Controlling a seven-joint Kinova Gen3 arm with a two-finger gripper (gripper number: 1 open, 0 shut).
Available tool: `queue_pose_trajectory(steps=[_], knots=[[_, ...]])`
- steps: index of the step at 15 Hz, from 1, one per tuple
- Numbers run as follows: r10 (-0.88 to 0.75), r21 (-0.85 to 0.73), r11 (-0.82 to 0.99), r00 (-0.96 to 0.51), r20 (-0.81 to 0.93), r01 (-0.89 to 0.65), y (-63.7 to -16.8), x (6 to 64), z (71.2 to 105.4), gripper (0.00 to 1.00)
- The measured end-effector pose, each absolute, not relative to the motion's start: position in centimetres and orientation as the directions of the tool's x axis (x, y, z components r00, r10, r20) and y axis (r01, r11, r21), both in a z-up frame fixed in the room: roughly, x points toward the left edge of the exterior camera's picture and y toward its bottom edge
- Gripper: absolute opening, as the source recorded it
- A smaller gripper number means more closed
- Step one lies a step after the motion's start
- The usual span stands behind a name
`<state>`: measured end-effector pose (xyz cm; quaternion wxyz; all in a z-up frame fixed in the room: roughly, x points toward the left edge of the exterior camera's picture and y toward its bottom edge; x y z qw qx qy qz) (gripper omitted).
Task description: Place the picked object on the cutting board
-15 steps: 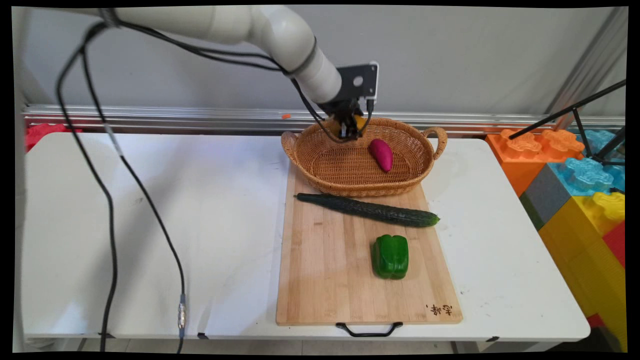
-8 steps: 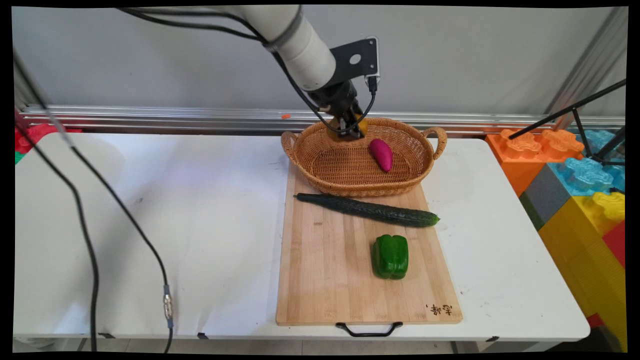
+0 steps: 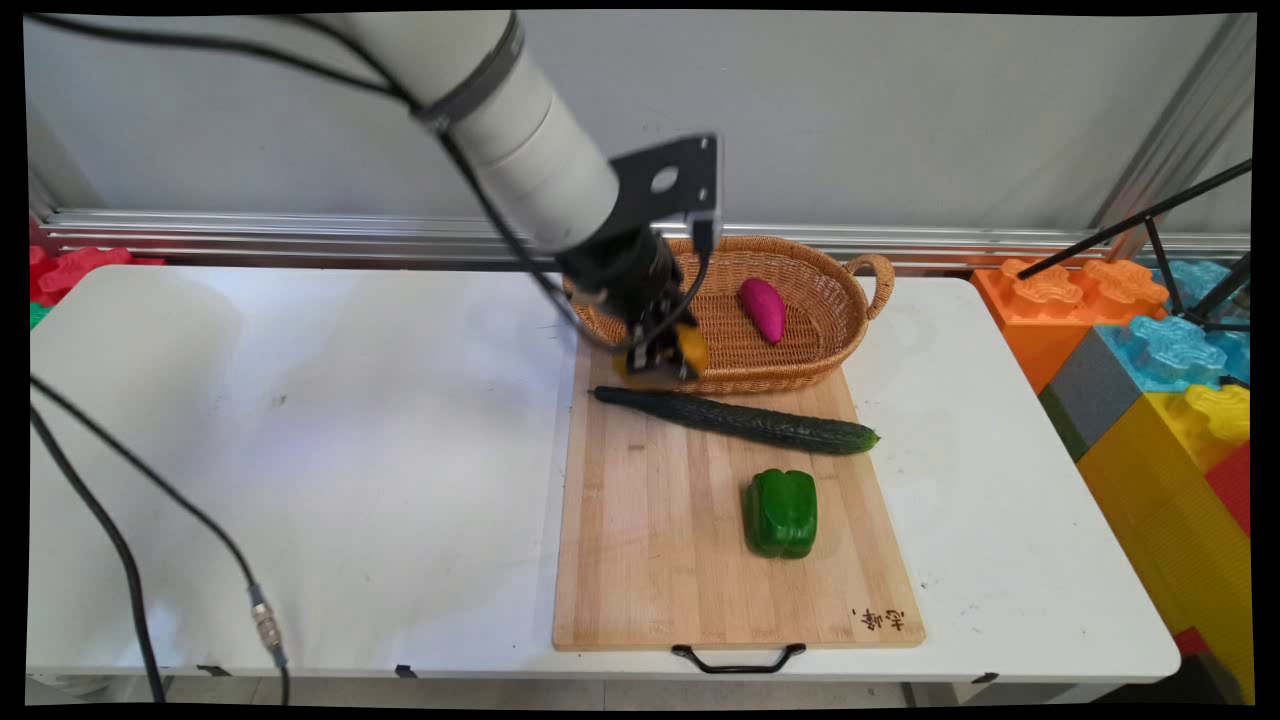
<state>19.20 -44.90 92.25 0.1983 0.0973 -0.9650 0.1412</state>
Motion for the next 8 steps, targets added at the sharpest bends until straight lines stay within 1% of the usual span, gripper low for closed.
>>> queue_pose_trajectory(steps=[3,4,8], knots=[[-0.12,-0.217,0.951,-0.908,0.4,-0.221,-43.0,19.0,89.7,0.0],[-0.118,-0.211,0.953,-0.91,0.397,-0.215,-42.6,18.7,88.3,0.0],[-0.12,-0.193,0.959,-0.912,0.392,-0.209,-42.0,18.0,84.6,0.0]])
